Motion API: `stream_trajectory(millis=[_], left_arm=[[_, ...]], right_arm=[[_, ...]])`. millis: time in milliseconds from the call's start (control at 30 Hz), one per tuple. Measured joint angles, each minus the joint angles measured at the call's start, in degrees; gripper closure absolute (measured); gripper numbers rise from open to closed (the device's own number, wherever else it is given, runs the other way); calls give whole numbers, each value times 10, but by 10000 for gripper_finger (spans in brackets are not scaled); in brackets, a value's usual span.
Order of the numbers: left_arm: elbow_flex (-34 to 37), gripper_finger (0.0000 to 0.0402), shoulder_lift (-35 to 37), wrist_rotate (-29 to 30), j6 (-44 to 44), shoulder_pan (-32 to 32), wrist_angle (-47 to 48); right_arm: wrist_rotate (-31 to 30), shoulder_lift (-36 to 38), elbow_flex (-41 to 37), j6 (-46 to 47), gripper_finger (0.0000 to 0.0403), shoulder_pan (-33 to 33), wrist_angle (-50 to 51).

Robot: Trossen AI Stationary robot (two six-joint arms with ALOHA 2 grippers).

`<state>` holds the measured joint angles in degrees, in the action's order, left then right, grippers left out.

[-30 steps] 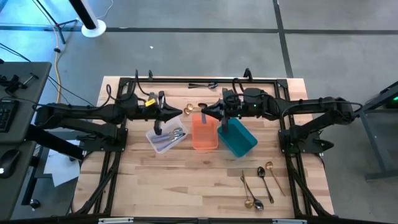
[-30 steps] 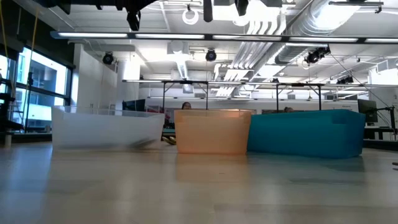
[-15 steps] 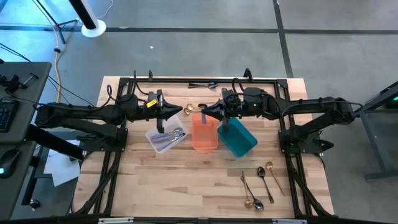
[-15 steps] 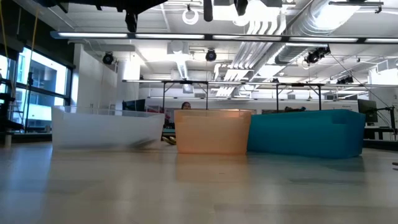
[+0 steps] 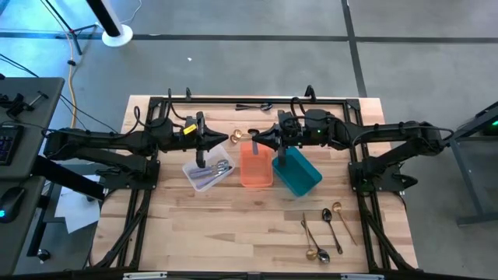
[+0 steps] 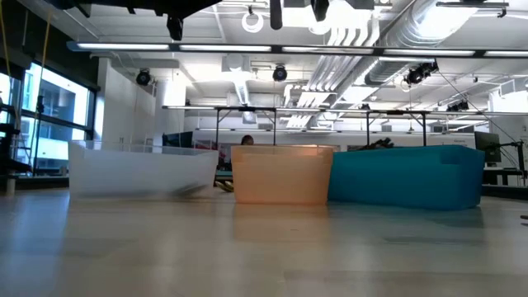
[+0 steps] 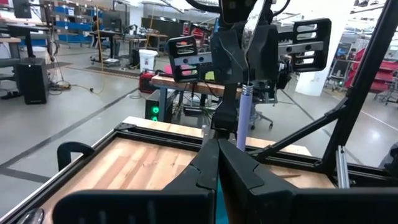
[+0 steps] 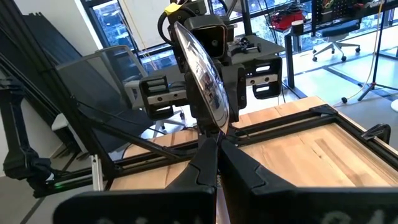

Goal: Sort silverware by color (type)
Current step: Put the purple spoon into the white bin

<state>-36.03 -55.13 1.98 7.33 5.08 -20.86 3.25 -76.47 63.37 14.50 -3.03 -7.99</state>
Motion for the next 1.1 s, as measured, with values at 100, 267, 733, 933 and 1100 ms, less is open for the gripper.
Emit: stream_trajectory(millis=[100,267,733,933,1100], left_arm=[[0,386,-1,0,0,0,-1],[-6,333,-27,0,1,0,2],[-133,198,-187,-19,5,1,0],[-165,199,-225,-60,-7,1,-7],[-170,199,-237,-66,-16,1,-22]], right_arm=[[0,0,0,0,403,0,0],[-1,0,0,0,403,0,0],[-11,0,0,-20,403,0,0],[-11,0,0,-28,403,0,0],[-11,0,0,-30,403,0,0]])
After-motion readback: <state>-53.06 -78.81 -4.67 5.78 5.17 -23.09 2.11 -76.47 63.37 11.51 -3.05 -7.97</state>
